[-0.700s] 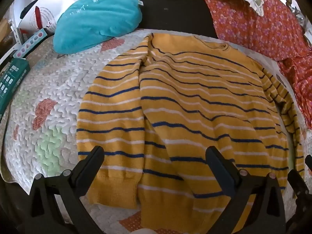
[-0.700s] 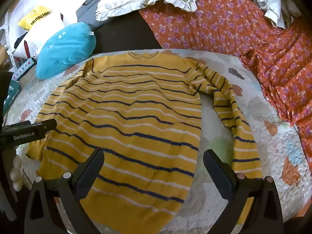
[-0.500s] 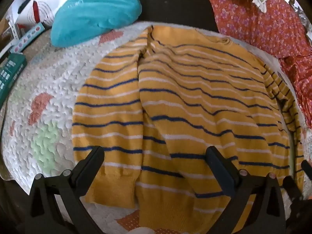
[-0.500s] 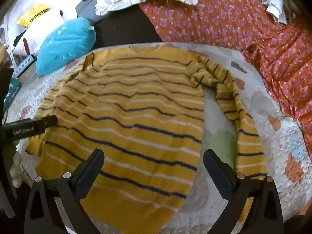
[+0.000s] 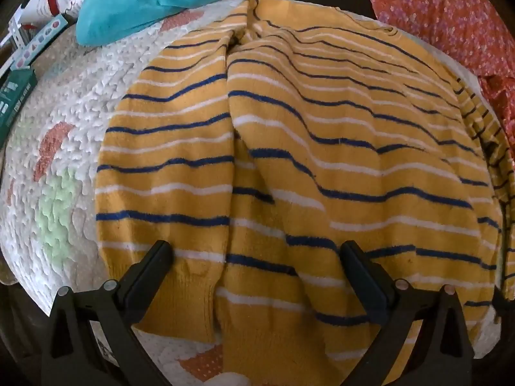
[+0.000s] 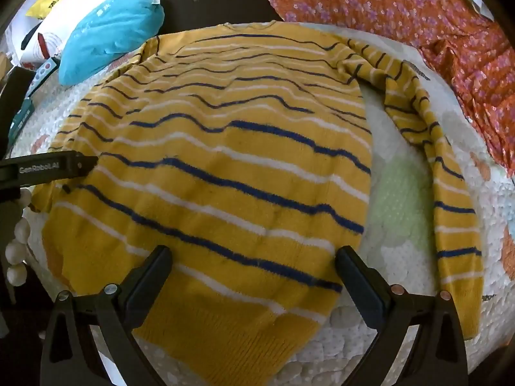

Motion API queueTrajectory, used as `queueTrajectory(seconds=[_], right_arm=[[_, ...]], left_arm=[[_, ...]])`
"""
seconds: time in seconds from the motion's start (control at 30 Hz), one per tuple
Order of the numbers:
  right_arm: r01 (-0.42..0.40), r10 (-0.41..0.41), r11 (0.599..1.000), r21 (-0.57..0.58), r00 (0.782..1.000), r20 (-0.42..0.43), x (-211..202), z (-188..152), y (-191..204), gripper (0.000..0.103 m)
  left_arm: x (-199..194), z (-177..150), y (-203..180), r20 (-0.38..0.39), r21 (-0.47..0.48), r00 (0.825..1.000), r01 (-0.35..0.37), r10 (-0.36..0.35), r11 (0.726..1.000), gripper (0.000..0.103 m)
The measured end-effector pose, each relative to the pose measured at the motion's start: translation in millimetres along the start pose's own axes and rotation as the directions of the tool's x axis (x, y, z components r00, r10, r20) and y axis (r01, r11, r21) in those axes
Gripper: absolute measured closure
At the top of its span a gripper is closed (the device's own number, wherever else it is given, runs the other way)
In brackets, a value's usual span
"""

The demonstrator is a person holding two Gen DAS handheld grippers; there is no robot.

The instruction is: Fold small clothes

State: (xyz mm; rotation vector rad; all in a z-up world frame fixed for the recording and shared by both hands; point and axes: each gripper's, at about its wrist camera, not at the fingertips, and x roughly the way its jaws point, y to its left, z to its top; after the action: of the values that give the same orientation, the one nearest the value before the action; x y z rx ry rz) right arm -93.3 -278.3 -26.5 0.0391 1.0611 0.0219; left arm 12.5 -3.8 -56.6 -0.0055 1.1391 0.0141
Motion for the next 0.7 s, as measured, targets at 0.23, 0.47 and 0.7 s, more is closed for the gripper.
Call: queueTrajectory(seconds=[0.23,0.47,0.7], right_arm=[[0.002,0.001,0.998,0.056,0.999,-0.040,4.7,3.9,-3.3,0.000],[0.026,-0.016,0.995,0.100,0.995,-0.100,9.7,2.0,-3.7,0.000],[-0.006,0.018,0.995,0.099,0.993,-0.117,10.8,-1.6,-10.0,0.000]], left_arm=[[-3.0,-13.7,-5.9,0.060,0.033,0.998,-0.012,0.010,0.999,0.000],[-7.9,-19.4,-7.2,0.054,0.031,0.998,0.023,-0.025,0.999,0.000],[-9.5,-14.6,-8.2,0.030,0.036,0.999,0.028,-0.029,0.999,0.000]])
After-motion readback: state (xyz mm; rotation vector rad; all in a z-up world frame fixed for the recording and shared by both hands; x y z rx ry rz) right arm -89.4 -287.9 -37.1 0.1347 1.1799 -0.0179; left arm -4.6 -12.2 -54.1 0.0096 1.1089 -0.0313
